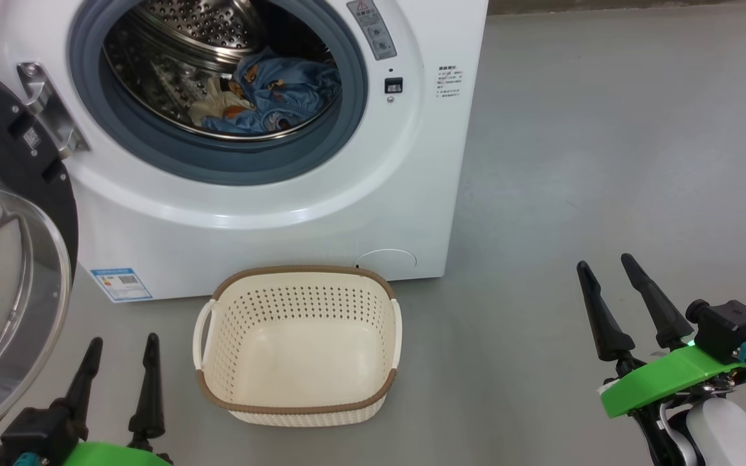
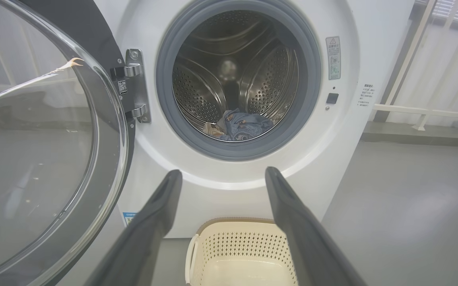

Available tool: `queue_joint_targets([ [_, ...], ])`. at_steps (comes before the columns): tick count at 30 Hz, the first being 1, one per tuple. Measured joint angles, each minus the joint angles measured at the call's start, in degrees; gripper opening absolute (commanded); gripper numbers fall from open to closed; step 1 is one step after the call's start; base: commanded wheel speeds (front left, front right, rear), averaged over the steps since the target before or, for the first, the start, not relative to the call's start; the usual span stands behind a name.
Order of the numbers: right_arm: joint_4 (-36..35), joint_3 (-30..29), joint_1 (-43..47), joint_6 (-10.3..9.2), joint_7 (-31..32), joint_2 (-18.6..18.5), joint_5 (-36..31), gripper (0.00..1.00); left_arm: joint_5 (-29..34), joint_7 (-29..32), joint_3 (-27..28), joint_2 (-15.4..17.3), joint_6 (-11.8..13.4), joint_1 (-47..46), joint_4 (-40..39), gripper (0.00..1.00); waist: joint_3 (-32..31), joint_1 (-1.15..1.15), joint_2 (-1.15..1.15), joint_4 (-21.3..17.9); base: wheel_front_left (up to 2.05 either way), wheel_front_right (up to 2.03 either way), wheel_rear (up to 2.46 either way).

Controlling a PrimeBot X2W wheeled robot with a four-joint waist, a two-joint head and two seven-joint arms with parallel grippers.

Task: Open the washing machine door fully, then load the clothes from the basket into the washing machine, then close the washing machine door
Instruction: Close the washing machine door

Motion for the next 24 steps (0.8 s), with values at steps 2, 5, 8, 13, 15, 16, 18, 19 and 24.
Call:
queue_joint_targets([
  [2, 0.03, 0.00, 0.00, 0.00, 0.00, 0.01, 0.00, 1.00, 0.00, -0.04, -0.01, 0.00, 0.00, 0.00, 0.01, 1.00, -0.05, 0.00, 0.00, 0.03, -0.13, 0.13, 0.00],
  [5, 0.05, 0.00, 0.00, 0.00, 0.00, 0.02, 0.00, 1.00, 0.00, -0.04, -0.01, 0.01, 0.00, 0.00, 0.02, 1.00, -0.17, 0.01, 0.00, 0.07, 0.00, 0.00, 0.00],
  [8, 0.12, 0.00, 0.00, 0.00, 0.01, 0.02, 0.00, 1.00, 0.00, -0.05, -0.03, 0.01, 0.16, -0.01, 0.02, 1.00, -0.31, 0.00, 0.00, 0.11, 0.00, 0.00, 0.00],
  [13, 0.22, 0.03, 0.00, 0.00, 0.01, 0.03, 0.00, 1.00, 0.00, -0.05, -0.03, 0.01, 0.21, -0.01, 0.04, 1.00, -0.57, 0.00, 0.00, 0.11, 0.00, 0.00, 0.00],
  [15, 0.25, 0.03, 0.00, 0.00, 0.01, 0.02, 0.00, 1.00, 0.00, -0.05, -0.03, 0.01, 0.43, -0.01, 0.04, 1.00, -0.64, 0.00, 0.00, 0.09, 0.00, 0.00, 0.00],
  [16, 0.25, 0.03, 0.00, 0.00, 0.01, 0.02, 0.00, 1.00, 0.00, -0.05, -0.03, 0.01, 0.43, -0.01, 0.04, 1.00, -0.64, 0.00, 0.00, 0.09, 0.00, 0.00, 0.00],
  [18, 0.27, 0.03, 0.00, 0.00, 0.01, 0.02, 0.00, 1.00, 0.00, -0.05, -0.03, 0.00, 0.43, -0.01, 0.04, 1.00, -0.67, 0.01, 0.00, 0.10, 0.00, 0.00, 0.00],
  [19, 0.27, 0.03, 0.00, 0.00, 0.00, 0.02, 0.00, 1.00, 0.00, -0.05, -0.03, 0.00, 0.43, -0.01, 0.04, 1.00, -0.67, 0.00, 0.00, 0.10, 0.00, 0.00, 0.00],
  [24, 0.26, 0.04, 0.00, 0.00, 0.01, 0.00, 0.00, 1.00, 0.00, -0.05, -0.03, -0.01, 0.49, -0.01, 0.03, 1.00, -0.70, 0.01, 0.00, 0.14, 0.00, 0.00, 0.00],
])
